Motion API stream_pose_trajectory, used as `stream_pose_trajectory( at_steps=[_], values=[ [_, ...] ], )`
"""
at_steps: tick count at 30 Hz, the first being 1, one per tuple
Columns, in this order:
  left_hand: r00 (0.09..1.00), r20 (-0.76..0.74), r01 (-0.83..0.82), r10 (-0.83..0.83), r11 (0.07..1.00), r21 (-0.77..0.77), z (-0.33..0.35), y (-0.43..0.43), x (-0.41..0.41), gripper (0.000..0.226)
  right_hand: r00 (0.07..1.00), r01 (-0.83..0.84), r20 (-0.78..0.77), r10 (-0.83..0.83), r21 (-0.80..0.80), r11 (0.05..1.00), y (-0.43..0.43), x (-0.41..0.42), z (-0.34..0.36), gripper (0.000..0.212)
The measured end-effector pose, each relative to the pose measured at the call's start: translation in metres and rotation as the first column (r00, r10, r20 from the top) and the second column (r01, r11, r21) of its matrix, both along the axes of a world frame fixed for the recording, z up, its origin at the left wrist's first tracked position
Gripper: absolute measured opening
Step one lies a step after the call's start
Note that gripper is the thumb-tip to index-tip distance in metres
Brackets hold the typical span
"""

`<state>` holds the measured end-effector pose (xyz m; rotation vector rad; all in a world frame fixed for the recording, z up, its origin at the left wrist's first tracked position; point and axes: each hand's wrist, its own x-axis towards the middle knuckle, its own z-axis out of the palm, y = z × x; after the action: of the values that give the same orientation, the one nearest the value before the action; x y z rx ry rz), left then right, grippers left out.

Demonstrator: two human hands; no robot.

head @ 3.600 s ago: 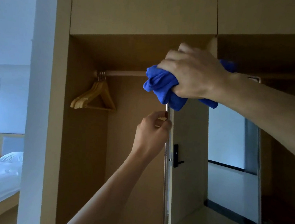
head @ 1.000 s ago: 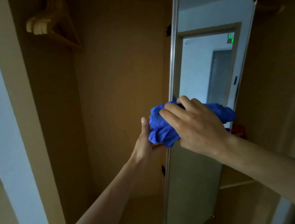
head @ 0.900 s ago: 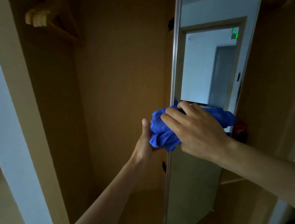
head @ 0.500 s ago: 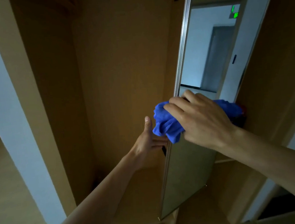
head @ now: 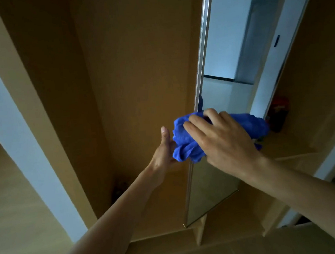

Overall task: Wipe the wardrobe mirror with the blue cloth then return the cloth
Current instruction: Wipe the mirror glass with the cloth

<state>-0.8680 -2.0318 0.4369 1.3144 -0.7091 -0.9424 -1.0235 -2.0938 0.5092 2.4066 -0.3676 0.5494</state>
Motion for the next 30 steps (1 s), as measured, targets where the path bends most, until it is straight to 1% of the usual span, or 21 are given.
stream_pose_trajectory(
  at_steps=[5,9,13,16,19,21,24,26,30],
  values=[
    [0.997,-0.074,0.001,0.005,0.996,0.085,-0.025,-0.001,0.004,0.085,0.996,0.021,-0.093,-0.015,0.059,0.998,0.003,0.001,-0.037,0.048],
    [0.994,-0.108,0.007,0.004,0.995,0.098,-0.037,-0.001,0.003,0.084,0.988,0.026,-0.155,-0.009,0.107,0.994,0.006,0.0,-0.046,0.048],
    [0.995,-0.101,0.017,-0.009,0.997,0.08,-0.038,0.0,0.001,0.082,0.991,0.016,-0.132,0.001,0.128,0.992,0.008,-0.002,-0.036,0.05],
    [0.997,-0.071,0.026,-0.022,0.998,0.056,-0.035,0.003,-0.003,0.07,0.999,0.036,-0.032,-0.033,0.08,0.996,0.009,-0.002,-0.017,0.05],
    [0.999,-0.051,0.023,-0.018,0.996,0.081,-0.035,0.003,-0.001,0.073,0.997,0.05,0.065,-0.051,0.026,0.998,0.01,0.002,-0.004,0.048],
    [0.999,-0.049,0.026,-0.022,0.996,0.081,-0.036,0.002,0.0,0.074,0.995,0.053,0.088,-0.052,0.0,0.999,0.009,0.002,-0.006,0.048],
    [0.997,-0.072,0.028,-0.024,0.998,0.052,-0.039,0.002,-0.001,0.071,0.996,0.068,0.06,-0.067,-0.019,0.998,0.008,0.001,-0.021,0.052],
    [0.994,-0.099,0.038,-0.035,0.999,0.032,-0.043,0.003,-0.001,0.069,0.997,0.07,0.033,-0.07,0.0,0.998,0.008,0.001,-0.035,0.052],
    [0.99,-0.139,0.027,-0.015,0.996,0.08,-0.057,0.001,0.002,0.079,0.996,0.086,-0.044,-0.083,0.055,0.995,0.01,0.001,-0.068,0.049]
  ],
)
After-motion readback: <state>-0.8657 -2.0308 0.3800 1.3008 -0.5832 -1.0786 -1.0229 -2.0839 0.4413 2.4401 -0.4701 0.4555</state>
